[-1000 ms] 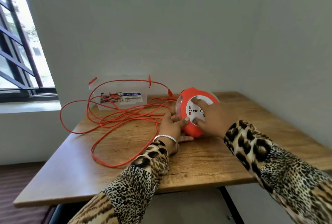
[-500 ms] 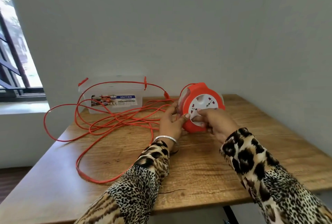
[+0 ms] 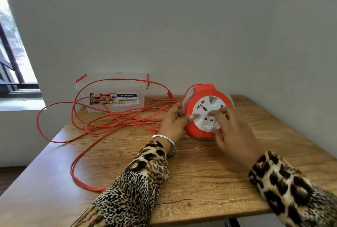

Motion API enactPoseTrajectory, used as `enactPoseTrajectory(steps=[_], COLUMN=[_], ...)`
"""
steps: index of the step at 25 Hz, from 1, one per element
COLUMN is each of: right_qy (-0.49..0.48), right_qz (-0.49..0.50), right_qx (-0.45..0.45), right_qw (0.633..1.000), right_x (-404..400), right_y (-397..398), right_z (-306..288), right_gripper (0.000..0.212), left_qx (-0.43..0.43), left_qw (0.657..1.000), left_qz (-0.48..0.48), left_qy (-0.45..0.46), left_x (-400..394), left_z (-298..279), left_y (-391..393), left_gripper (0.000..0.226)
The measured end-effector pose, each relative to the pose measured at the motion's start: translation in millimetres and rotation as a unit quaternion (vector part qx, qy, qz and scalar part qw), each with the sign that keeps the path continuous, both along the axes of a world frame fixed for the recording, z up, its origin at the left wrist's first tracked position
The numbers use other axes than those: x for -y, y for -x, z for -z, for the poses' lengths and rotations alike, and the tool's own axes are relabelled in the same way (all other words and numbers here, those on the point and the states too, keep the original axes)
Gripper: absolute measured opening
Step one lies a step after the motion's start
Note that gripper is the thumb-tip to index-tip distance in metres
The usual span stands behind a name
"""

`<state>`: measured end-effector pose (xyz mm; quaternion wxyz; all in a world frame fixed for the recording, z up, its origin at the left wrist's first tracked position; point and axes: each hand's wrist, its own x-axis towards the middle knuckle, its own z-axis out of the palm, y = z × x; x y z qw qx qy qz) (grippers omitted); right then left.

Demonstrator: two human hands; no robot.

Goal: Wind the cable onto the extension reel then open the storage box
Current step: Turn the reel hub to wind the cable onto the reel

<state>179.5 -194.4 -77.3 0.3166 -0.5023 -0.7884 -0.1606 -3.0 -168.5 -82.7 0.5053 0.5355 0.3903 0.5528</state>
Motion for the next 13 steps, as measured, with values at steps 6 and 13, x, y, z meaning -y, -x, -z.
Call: enactPoseTrajectory(steps=[6,13], right_qy=[-0.127,-0.077], right_qz=[-0.015,-0.008], right_qx=[0.368,0.459], right_qw=[0.921,0.885], right_x=[-25,-23], right_y=[-20,-3], right_z=[-37,-59], right_gripper=[0.086,0.065], left_qx=[-0.019,-0.056], left_qw=[1.0,0.997], left_qz=[0.012,-0.051], left_qy=[0.006,-0.032], left_x=[-9,-17], left_z=[3,7], left_y=[3,2], left_gripper=[0.058,0.062])
